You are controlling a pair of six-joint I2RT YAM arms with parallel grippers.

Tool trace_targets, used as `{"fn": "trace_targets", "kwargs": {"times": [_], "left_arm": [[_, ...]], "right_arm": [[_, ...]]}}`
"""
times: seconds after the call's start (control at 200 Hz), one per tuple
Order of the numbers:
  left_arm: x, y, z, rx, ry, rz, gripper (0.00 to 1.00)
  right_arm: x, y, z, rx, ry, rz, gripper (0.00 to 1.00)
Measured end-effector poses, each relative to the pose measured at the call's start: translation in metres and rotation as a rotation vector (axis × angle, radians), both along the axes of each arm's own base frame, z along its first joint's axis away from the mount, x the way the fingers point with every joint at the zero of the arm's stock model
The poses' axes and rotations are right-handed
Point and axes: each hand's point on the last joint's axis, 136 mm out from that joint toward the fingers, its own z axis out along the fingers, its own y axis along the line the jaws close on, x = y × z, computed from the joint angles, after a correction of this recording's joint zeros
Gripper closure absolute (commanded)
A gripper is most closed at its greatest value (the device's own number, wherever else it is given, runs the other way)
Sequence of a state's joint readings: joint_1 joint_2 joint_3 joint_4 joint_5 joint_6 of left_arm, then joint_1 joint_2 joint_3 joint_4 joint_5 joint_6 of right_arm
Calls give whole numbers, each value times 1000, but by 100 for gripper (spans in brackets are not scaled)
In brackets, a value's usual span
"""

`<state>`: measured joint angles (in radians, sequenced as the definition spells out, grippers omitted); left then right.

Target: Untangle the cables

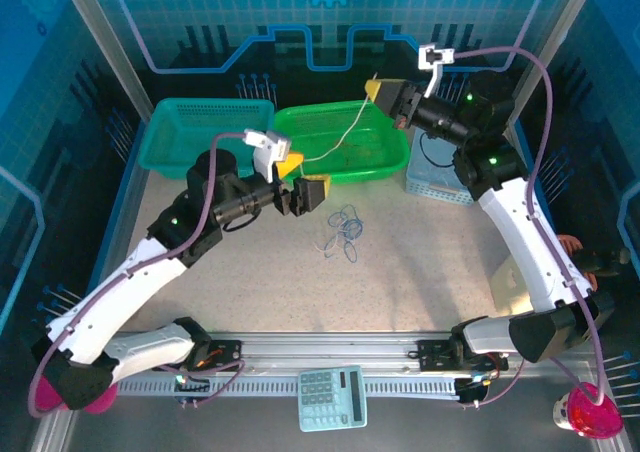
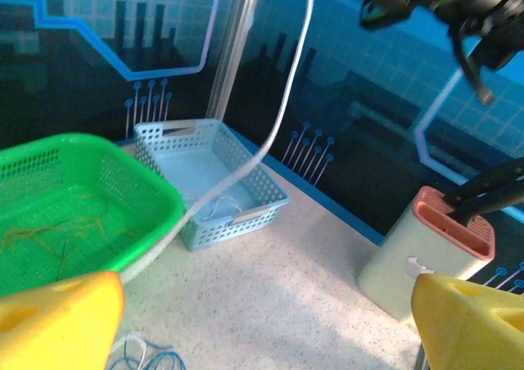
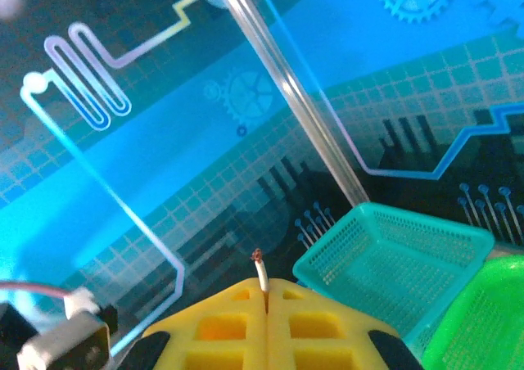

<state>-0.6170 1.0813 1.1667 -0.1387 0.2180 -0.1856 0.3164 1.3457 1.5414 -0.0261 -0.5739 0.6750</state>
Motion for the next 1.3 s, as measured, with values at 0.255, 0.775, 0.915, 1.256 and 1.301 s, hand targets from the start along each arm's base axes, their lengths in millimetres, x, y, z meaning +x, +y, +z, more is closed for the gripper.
{"fn": "trace_targets", "kwargs": {"times": [0.255, 0.775, 0.915, 1.256, 1.301], "left_arm": [[16, -12, 22, -2, -8, -88, 17], [25, -36, 9, 1, 56, -224, 76], [28, -33, 10, -9, 66, -213, 100], [58, -13, 2, -5, 70, -104, 100], [67, -3, 3, -8, 65, -64, 100]], "right_arm": [[-20, 29, -20, -75, 10, 108, 100], [-42, 70, -49, -148, 44, 245, 100], [-44, 72, -49, -148, 43, 252, 100], [-41, 65, -61, -168, 54, 204, 25], [-41, 61, -63, -170, 57, 186, 22]]}}
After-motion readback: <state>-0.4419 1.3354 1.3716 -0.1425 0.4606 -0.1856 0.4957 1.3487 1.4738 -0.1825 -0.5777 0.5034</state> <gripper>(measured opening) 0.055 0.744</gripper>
